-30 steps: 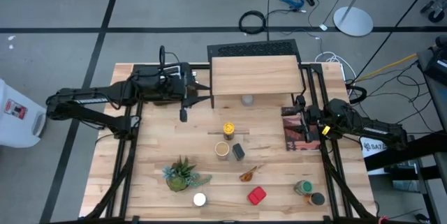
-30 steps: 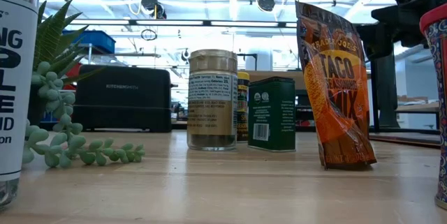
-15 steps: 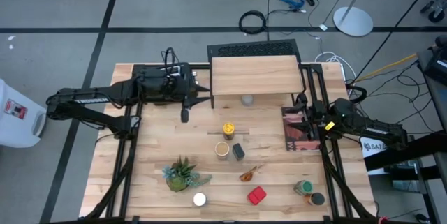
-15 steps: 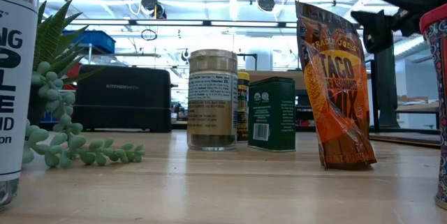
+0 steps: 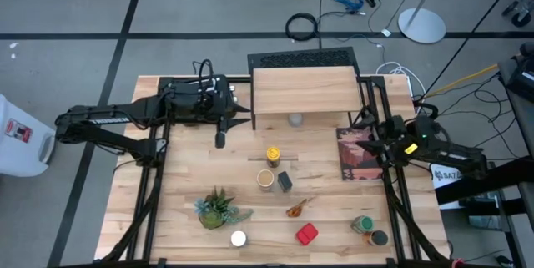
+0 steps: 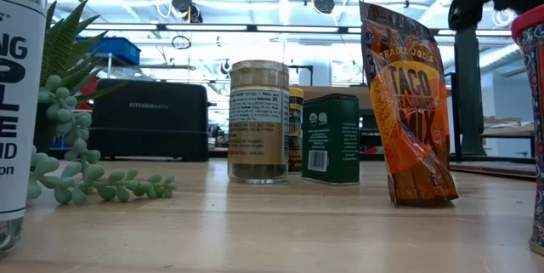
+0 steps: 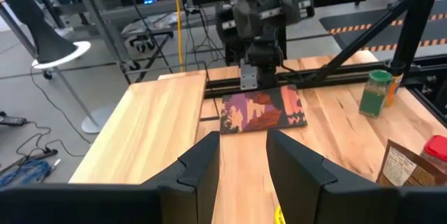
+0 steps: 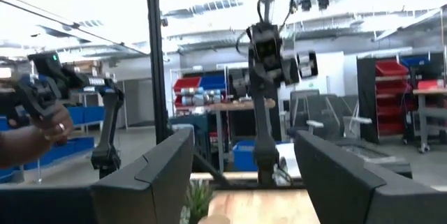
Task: Shelf spices
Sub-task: Put the brown seasoning bag on the shelf
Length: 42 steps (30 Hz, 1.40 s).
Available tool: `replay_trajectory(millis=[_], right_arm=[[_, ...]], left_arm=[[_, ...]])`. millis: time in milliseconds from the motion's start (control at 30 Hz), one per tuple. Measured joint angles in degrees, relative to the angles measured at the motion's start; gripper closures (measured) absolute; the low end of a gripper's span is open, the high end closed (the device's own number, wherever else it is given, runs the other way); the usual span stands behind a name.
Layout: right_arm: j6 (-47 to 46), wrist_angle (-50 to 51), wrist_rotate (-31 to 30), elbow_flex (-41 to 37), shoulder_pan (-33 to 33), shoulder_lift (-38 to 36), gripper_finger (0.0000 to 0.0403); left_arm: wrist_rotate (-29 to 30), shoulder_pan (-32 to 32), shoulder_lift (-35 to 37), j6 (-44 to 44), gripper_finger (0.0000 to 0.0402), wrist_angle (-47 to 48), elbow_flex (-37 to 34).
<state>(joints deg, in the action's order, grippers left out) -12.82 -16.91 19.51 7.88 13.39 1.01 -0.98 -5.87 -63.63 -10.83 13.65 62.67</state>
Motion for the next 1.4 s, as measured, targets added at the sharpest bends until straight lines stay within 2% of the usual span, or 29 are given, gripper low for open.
replay_trajectory(millis=[200, 567, 700, 1033, 1400], right_arm=[[2.32, 2.44, -0.08, 7.47, 0.0, 3.45, 0.0167], [8.11, 20.02, -0.24, 24.13, 0.0, 15.89, 0.0167], [9.39, 20.25, -3.1, 27.06, 0.02, 20.0, 0.0167], [5.69, 23.03, -3.12, 28.24, 0.02, 26.09, 0.0167], [2.33, 26.62, -2.62, 28.24, 0.0, 26.59, 0.0167]], left_arm=[[-0.02, 0.0, -0.01, 0.0, 0.0273, -0.05, -0.02], [-0.02, 0.0, -0.01, -0.02, 0.0273, -0.09, -0.04], [-0.02, 0.0, -0.01, -0.02, 0.0273, -0.11, -0.04], [-0.03, 0.0, -0.01, -0.04, 0.0273, -0.13, -0.04], [-0.04, 0.0, -0.01, -0.04, 0.0273, -0.13, -0.07]])
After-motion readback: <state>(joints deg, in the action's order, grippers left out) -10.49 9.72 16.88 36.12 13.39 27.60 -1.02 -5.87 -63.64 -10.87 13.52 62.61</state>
